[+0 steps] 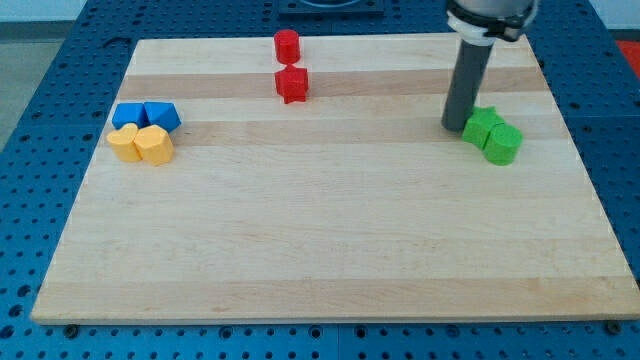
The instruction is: Point your arm at the blue cube
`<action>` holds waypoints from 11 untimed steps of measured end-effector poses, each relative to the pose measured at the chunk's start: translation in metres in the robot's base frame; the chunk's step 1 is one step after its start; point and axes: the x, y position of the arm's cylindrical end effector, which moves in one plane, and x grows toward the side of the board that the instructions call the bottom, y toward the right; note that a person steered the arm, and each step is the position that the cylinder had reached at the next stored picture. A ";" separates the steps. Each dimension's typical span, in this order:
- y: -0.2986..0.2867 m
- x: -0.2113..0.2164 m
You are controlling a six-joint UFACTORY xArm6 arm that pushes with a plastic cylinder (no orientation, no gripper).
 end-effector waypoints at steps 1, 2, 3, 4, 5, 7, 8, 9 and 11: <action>0.012 0.000; 0.009 0.000; 0.006 0.000; -0.007 -0.007; -0.055 -0.018; -0.150 -0.014; -0.185 -0.010; -0.234 -0.024; -0.337 -0.059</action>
